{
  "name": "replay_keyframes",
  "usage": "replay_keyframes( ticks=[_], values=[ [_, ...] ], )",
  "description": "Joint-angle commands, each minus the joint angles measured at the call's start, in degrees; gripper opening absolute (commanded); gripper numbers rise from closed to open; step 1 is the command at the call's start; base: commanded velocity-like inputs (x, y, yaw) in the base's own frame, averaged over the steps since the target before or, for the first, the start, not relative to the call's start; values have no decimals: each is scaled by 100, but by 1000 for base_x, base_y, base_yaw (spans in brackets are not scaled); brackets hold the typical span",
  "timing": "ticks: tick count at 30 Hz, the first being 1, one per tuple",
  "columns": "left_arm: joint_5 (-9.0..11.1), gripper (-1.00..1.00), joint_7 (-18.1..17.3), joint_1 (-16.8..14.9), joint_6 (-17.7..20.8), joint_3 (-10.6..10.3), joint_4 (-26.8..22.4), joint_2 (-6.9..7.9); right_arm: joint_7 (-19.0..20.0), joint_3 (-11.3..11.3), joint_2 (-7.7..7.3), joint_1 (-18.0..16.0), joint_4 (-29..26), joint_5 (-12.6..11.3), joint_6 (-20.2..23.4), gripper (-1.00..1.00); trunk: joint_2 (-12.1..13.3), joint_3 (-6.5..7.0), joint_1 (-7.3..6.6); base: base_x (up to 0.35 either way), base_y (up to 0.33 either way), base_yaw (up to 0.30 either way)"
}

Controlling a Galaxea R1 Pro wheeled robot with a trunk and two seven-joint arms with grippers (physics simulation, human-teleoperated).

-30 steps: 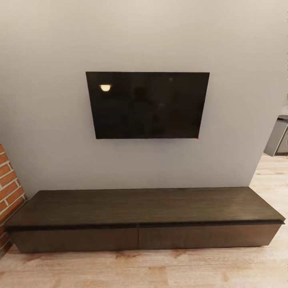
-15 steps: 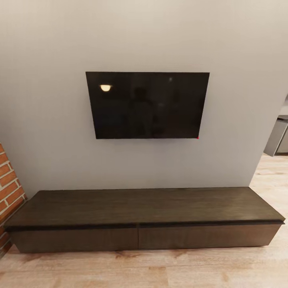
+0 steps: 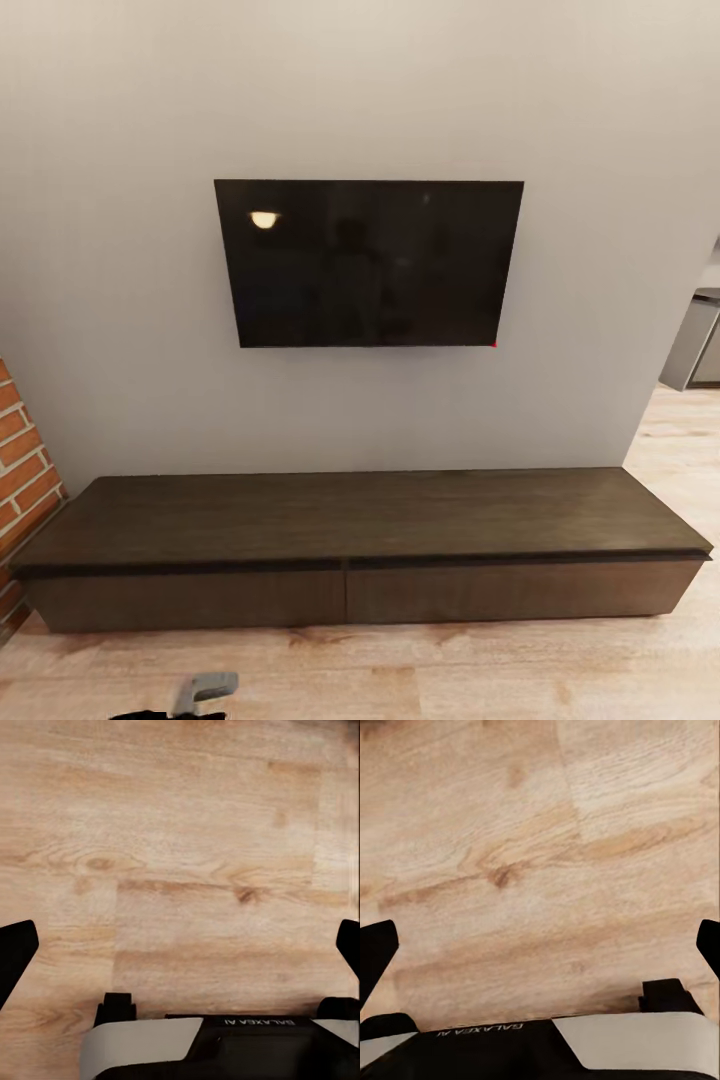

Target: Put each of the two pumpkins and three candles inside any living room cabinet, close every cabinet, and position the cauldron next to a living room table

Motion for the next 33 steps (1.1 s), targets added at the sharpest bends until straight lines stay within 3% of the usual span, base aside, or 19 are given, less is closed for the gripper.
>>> replay_keyframes(
  ticks=[1, 4, 11, 18, 21, 23, 25, 27, 33],
  values=[
    [124, 100, 3, -46, 271, 3, -172, -2, 146, -9, -5, 0, -269, -191, 191, 100, -3, -7, 0, 0, 0, 0],
    [323, 100, 9, -347, 726, -22, -365, -12, 341, -3, -8, 0, -724, -420, 392, 100, -3, -7, 0, 0, 0, 0],
    [370, 100, 5, -722, 893, -46, -504, -25, 425, 1, -8, 0, -880, -501, 430, 100, -3, -7, 0, 0, 0, 0],
    [415, 100, -2, -813, 898, -123, -733, -73, 408, -12, 0, 0, -888, -584, 423, 100, -3, -7, 0, 0, 0, 0],
    [422, 100, 1, -821, 895, -347, -809, -159, 413, -13, 2, 0, -889, -664, 378, 100, -3, -7, 0, 0, 0, 0],
    [427, 100, 2, -820, 895, -496, -818, -193, 407, -21, -6, 0, -878, -787, 94, 100, -3, -2, 0, 0, 0, 0],
    [429, 100, 2, -820, 894, -512, -827, -198, 405, -22, -15, 0, -873, -1048, -226, 100, -3, 2, 0, 0, 0, 0],
    [430, 100, 2, -820, 896, -514, -834, -199, 407, -22, -25, 0, -872, -1165, -328, 100, -3, 4, 0, 0, 0, 0],
    [434, 100, 2, -823, 898, -502, -847, -186, 410, -23, -45, 1, -866, -1281, -426, 100, -3, 6, 0, 0, 0, 0]
  ],
)
